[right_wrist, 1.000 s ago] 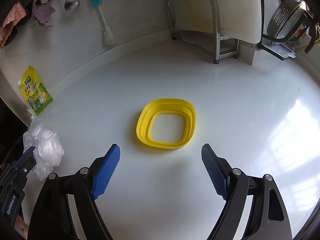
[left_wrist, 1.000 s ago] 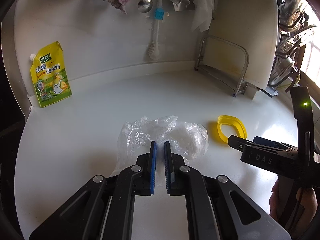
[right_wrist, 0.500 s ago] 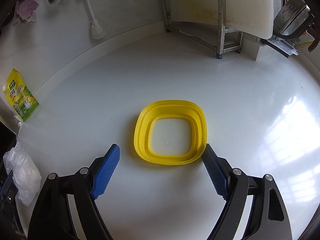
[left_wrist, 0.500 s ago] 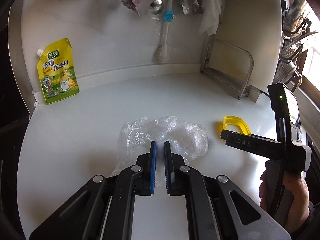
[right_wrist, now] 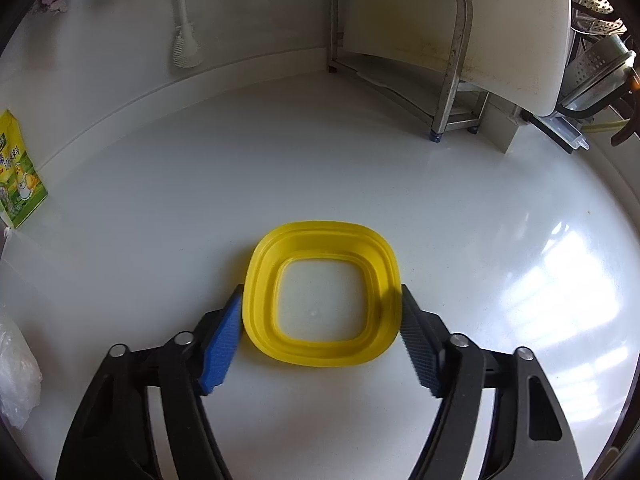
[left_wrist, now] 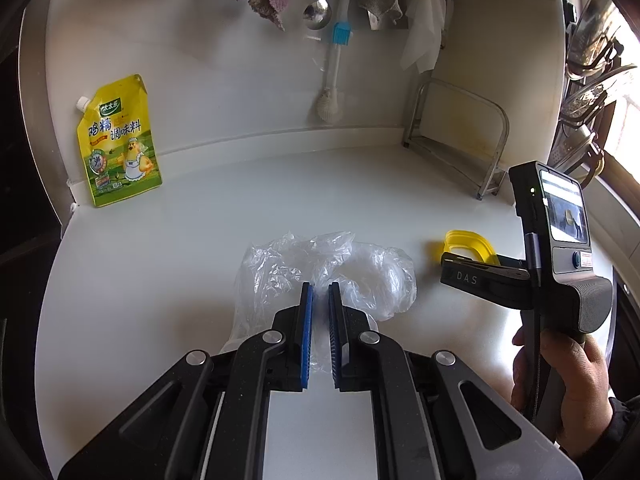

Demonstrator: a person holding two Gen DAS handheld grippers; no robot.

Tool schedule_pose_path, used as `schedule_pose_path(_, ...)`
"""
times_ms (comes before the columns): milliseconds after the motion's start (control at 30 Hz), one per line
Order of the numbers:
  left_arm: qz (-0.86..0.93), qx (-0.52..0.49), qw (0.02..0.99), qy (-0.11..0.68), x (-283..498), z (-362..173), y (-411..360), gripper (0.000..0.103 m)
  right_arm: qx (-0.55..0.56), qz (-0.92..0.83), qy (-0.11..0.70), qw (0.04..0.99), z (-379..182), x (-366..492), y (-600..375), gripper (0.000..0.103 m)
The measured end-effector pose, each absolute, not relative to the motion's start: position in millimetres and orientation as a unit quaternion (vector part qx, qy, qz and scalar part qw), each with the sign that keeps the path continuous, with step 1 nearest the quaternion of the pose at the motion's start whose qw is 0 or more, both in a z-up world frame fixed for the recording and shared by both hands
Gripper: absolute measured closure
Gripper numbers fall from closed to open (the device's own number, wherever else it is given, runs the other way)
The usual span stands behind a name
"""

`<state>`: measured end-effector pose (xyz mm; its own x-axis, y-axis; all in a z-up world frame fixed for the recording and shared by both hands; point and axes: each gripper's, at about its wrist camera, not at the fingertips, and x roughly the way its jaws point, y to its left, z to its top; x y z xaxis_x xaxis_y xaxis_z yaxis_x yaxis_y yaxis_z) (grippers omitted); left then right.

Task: Collect trash
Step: 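Lower the open right tool over the yellow lid and close on its rim, then carry the yellow lid with the right tool while the left tool carries the bag over the basket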

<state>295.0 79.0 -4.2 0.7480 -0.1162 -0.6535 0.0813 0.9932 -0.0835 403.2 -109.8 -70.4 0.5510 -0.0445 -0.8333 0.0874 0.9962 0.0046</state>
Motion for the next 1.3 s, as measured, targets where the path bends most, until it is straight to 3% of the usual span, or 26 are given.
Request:
schedule_pose_path(467,-0.048,-0.012,0.937,0.346,262,3,76,0.095,0.044,0.014,0.476,0.878,-65,346,-115,0.036)
schedule_pose_path(1300,-0.025,-0.021,0.930,0.366,83,-24,119,0.095,0.044,0.090,0.415,0.904,-36,54,-89,0.036)
